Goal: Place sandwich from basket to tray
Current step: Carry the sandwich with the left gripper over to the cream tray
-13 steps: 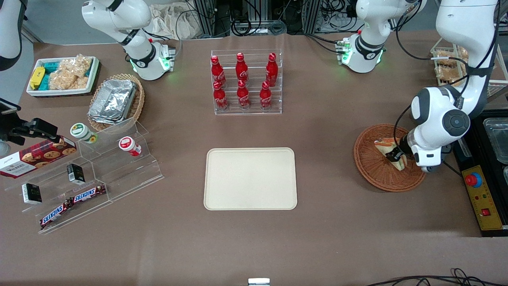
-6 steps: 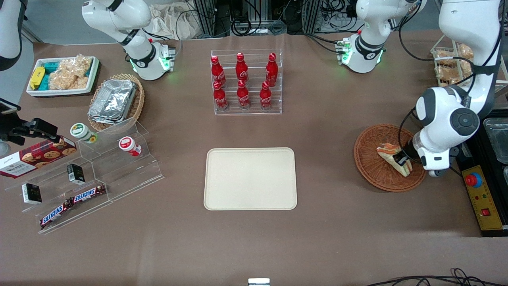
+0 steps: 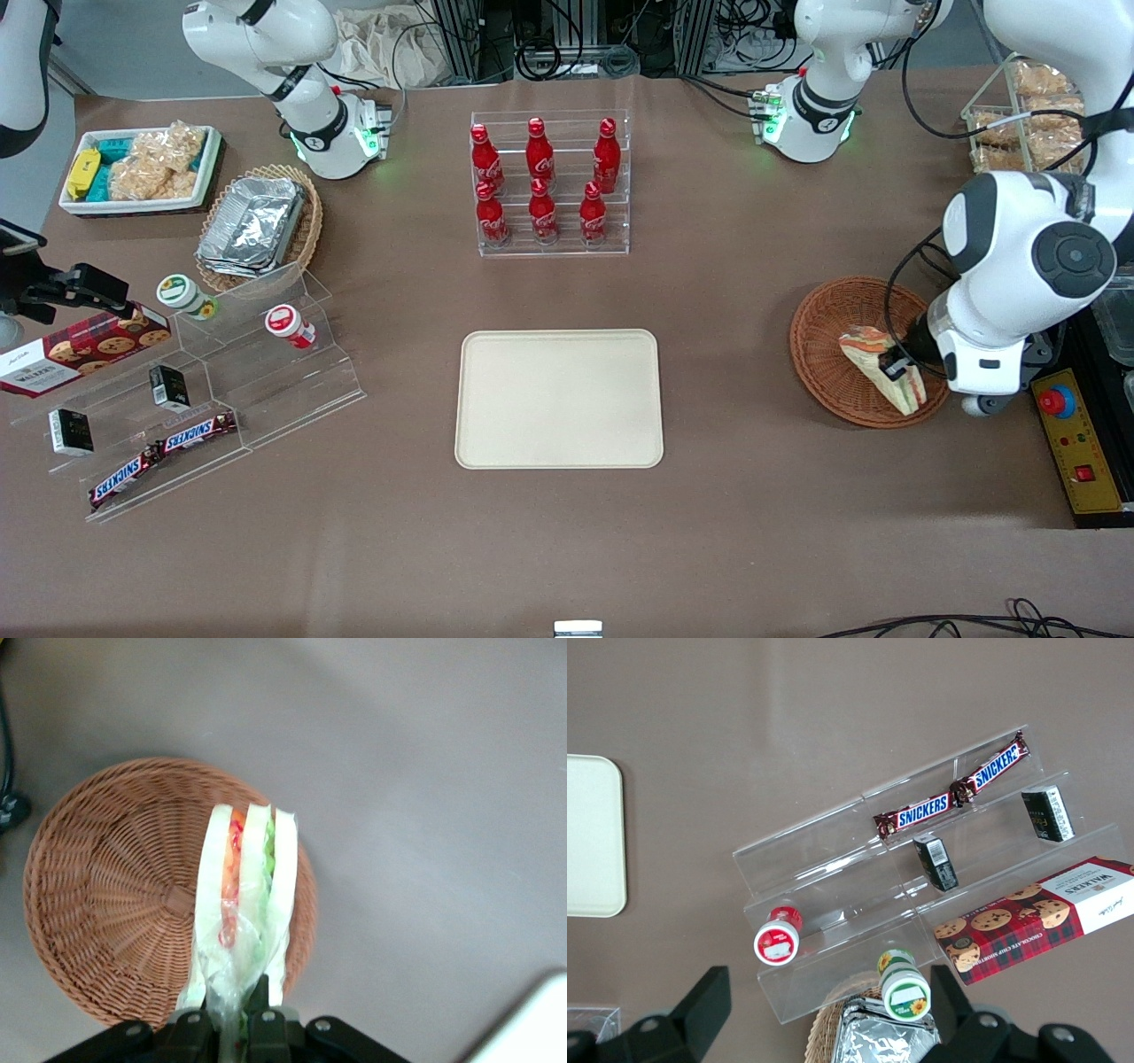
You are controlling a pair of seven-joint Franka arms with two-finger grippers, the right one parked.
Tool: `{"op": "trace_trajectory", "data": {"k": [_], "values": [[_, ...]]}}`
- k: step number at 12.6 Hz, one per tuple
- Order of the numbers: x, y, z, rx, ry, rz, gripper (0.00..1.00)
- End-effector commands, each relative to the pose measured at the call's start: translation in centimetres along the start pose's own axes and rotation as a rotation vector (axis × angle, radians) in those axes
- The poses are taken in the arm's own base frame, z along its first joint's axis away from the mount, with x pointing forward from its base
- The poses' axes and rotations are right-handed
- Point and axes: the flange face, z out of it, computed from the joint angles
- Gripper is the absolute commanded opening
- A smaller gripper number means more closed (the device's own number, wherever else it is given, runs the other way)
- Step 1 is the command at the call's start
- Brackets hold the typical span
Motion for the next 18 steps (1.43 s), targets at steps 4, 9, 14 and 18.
{"op": "trace_trajectory", "data": {"k": [4,9,14,18], "values": [[-4.8,13.3,-2.9,-0.156,-0.109,0.293,0.0],[-12.5,22.7,4.3,-0.154,-0.166,0.433,0.0],[-15.7,27.3,11.5,-0.208,-0.137,0.446,0.0],[-17.1,29.7,17.9,-0.184,-0.075,0.483,0.05]]}}
